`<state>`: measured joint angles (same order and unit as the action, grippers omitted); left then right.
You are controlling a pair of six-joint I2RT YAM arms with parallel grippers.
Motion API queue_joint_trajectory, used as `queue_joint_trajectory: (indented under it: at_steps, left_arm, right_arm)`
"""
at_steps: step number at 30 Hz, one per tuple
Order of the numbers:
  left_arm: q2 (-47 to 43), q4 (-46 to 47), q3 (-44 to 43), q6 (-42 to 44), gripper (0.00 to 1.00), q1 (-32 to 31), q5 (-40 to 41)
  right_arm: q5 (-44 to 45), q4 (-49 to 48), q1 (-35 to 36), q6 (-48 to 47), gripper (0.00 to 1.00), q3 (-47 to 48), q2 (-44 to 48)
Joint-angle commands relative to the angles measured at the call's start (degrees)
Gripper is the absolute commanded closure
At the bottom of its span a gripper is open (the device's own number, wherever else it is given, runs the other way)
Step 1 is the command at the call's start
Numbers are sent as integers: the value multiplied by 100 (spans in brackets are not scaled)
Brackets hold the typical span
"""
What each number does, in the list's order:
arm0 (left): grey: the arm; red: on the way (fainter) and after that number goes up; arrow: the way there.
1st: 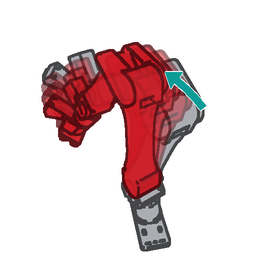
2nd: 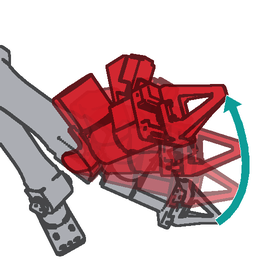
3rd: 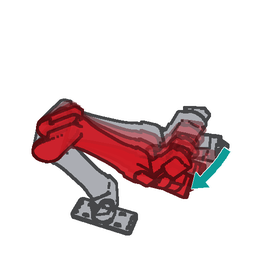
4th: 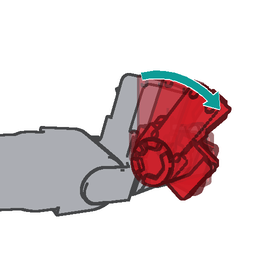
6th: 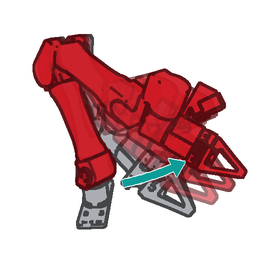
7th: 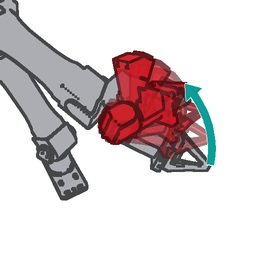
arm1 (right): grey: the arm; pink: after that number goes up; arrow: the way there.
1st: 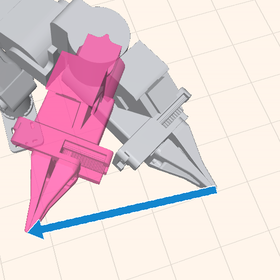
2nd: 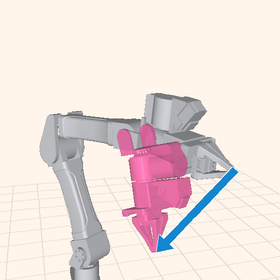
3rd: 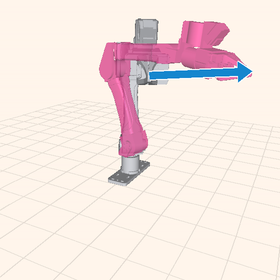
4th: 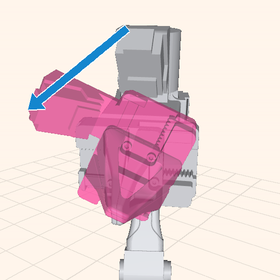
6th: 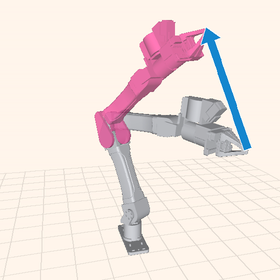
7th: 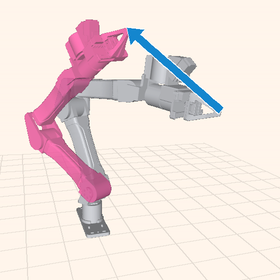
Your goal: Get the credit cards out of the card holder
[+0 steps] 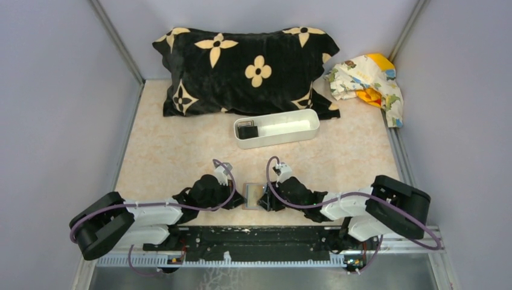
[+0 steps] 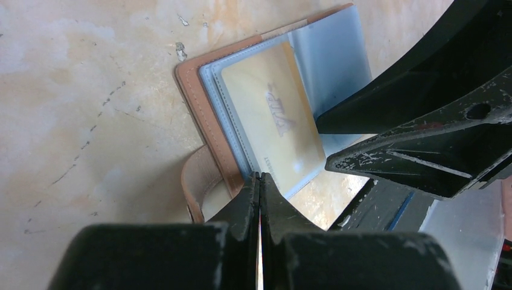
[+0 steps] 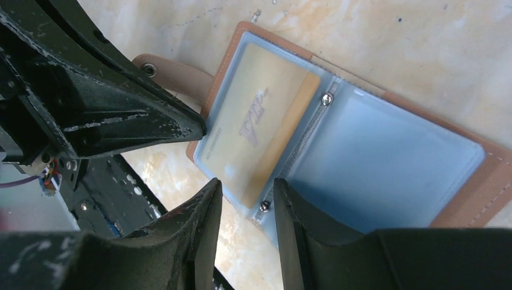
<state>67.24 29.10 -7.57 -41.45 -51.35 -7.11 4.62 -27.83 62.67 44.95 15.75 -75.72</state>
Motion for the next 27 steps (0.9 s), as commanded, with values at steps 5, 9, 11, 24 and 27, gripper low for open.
queue_joint_trajectory:
  at_steps: [5, 9, 11, 24, 27]
  left_arm:
    - [97, -99, -19, 25, 100, -22, 65]
    - [212, -20, -46, 27, 100, -23, 37]
    - [287, 17, -69, 31, 100, -23, 7]
    - [362, 5, -112, 32, 100, -23, -54]
    - [318, -46, -107, 36, 100, -17, -40]
  right_arm:
    - [-347, -970, -53, 256, 62, -99, -330]
    - [-403, -1173, -70, 226, 64, -177, -184]
    - [-524, -1376, -124, 224, 65, -260, -119]
    - [-1126, -2489, -293, 388, 67, -372, -442]
    - [-1234, -2773, -316, 454, 68, -347, -630]
